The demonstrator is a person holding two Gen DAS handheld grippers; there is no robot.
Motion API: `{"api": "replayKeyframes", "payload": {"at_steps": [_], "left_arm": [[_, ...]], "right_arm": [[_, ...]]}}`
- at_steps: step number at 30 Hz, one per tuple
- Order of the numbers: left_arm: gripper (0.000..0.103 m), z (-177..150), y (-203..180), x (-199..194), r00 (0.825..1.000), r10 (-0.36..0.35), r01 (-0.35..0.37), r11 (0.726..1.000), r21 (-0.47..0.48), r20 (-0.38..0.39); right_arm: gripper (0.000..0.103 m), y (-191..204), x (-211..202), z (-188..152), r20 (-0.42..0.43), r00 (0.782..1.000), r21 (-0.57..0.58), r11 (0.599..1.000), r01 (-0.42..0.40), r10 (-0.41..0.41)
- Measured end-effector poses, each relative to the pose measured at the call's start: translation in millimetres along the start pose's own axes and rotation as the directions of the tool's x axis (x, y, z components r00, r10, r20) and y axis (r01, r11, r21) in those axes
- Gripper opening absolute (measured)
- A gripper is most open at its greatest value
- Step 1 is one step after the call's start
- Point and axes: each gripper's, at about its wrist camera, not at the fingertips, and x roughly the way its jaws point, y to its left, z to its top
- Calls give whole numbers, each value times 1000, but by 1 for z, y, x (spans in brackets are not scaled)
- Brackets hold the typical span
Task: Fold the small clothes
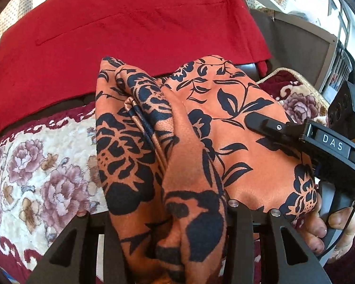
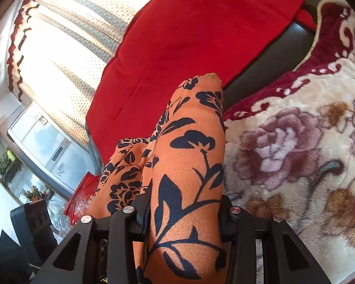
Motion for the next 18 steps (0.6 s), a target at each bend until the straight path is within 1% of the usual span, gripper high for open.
{"api": "replayKeyframes", "payload": {"at_steps": [5,8,9,10,11,12,14,16,18], "left_arm": [[42,10,-4,17,1000,15,-15,1000,-6,-24],[43,5,3,25,998,23,-24,1000,-17,-62],[43,5,3,30,997,25,-27,999,-21,-72],[46,4,7,36,996,27,-30,999,-26,-81],[52,3,9,37,996,28,-31,999,-29,-84],[56,3,11,38,996,35,-38,999,-35,-86],[65,1,15,36,994,39,-44,998,-50,-97],[72,2,21,30,992,43,-51,997,-64,-116],[74,1,28,18,991,39,-50,995,-85,-125]], "right_arm": [[41,-11,7,-4,-11,1000,34,999,2,-1],[41,-18,17,-7,-41,999,62,998,11,-9],[41,-21,23,-9,-62,998,77,997,24,-19],[41,-23,27,-10,-76,997,87,995,39,-33],[41,-26,29,-11,-86,995,95,994,55,-47],[43,-29,32,-12,-98,994,107,992,66,-55],[51,-31,33,-12,-113,991,117,989,89,-75],[53,-27,30,-11,-112,988,107,987,119,-107],[54,-22,21,-9,-93,985,89,984,154,-146]]}}
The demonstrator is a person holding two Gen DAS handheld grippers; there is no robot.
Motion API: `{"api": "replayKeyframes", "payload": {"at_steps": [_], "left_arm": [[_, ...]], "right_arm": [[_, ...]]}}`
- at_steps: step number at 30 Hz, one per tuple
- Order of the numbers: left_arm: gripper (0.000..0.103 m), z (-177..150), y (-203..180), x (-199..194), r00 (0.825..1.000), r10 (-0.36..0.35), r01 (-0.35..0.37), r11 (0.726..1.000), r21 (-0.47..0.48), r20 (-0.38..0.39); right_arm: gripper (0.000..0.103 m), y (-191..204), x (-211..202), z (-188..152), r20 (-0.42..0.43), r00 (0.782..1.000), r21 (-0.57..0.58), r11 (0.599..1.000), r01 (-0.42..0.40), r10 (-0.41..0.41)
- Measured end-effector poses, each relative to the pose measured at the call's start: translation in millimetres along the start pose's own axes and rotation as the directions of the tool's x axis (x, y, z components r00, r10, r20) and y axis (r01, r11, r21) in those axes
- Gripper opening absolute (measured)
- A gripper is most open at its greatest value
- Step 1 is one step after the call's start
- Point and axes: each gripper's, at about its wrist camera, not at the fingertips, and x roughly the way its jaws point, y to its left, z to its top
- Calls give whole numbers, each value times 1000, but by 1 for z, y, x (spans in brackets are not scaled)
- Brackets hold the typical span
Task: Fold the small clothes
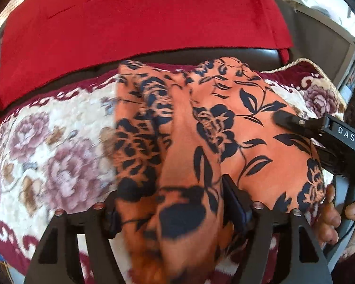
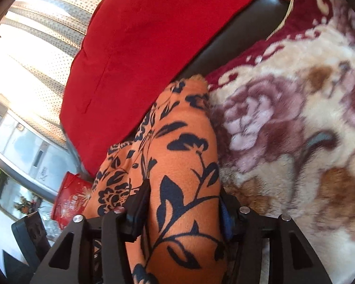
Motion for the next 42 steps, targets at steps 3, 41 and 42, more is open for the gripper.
{"api": "replayKeyframes", "payload": {"at_steps": [3,41,42], "left_arm": [[74,-1,11,-29,998,28,-27,1000,-15,64],[103,-18,-21,-266,809,313,-310,946,-91,497],[103,-20,-22,-272,801,319,-315,944,-96,507]], "right_arm": [[55,12,-29,1,119,987,-69,991,112,-104],[70,171,-208,-99,417,909,-448,868,214,-8],[72,177,-215,-102,430,903,-461,860,217,2]]}}
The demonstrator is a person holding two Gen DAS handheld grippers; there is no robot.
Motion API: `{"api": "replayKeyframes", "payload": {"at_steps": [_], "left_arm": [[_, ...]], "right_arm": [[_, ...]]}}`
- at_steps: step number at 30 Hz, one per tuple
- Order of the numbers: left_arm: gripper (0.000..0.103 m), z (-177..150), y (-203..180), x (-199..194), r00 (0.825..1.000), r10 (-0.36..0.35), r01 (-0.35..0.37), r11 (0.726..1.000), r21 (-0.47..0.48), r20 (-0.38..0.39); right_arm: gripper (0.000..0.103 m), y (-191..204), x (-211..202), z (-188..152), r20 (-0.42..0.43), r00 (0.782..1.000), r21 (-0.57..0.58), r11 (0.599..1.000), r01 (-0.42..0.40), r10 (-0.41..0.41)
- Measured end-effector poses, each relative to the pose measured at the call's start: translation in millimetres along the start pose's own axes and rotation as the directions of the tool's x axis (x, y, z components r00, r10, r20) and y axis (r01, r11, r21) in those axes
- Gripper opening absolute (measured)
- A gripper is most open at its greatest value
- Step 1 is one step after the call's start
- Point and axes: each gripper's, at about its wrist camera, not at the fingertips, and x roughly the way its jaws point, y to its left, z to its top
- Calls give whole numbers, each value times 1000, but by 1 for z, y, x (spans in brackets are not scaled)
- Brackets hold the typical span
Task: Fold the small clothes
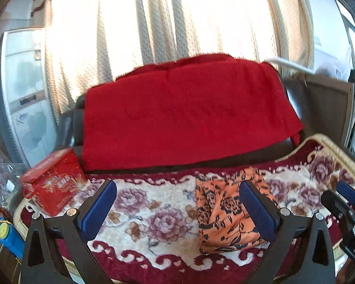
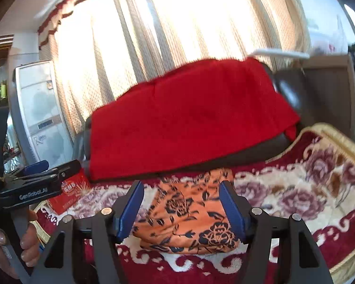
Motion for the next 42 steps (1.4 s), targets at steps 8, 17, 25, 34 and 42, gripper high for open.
{"api": "replayKeyframes", "payload": {"at_steps": [8,17,25,34,42], "left_arm": [[103,14,14,-46,996,35,-34,999,-18,78],[103,16,26,-61,992,52,-48,998,-42,112],[103,15,42,-61,990,89,-81,994,-76,113],[103,13,56,-59,988,110,-99,990,-100,109],[103,12,63,-57,989,111,-100,989,-111,97]], "right_arm": [[75,29,-39,14,60,998,-49,999,-1,4],[75,43,-52,15,87,996,-74,997,-11,18],[76,52,-49,13,85,996,-80,997,-22,29],[76,59,-46,10,83,996,-102,994,-32,40],[76,64,-48,11,87,995,-113,993,-34,44]]}}
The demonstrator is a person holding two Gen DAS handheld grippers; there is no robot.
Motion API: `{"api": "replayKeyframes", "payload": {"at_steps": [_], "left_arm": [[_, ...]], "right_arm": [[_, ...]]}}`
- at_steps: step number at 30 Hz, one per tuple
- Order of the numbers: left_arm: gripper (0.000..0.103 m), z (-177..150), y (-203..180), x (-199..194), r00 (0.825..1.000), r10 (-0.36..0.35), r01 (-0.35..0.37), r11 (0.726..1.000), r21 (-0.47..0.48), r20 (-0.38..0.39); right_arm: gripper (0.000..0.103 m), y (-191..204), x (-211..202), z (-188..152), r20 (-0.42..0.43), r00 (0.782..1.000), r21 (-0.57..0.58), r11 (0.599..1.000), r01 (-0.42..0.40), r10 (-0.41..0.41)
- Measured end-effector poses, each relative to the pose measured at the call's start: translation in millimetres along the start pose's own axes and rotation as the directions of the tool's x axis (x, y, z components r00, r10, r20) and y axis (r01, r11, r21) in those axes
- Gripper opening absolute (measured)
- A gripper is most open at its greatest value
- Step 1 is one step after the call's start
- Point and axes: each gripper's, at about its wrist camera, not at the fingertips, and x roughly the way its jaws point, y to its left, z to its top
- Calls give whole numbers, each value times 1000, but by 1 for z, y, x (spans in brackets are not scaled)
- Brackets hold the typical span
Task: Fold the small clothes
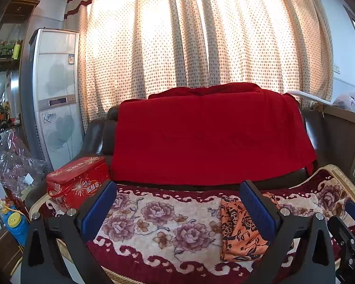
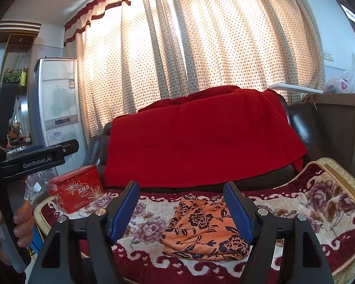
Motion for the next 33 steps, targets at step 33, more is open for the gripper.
{"api": "replayKeyframes", "payload": {"at_steps": [33], "left_arm": [[103,-3,23,-7,1000,19,-19,999,-35,0]], "right_arm": [[76,12,-5,7,13,1000,-15,1000,22,-22]]}}
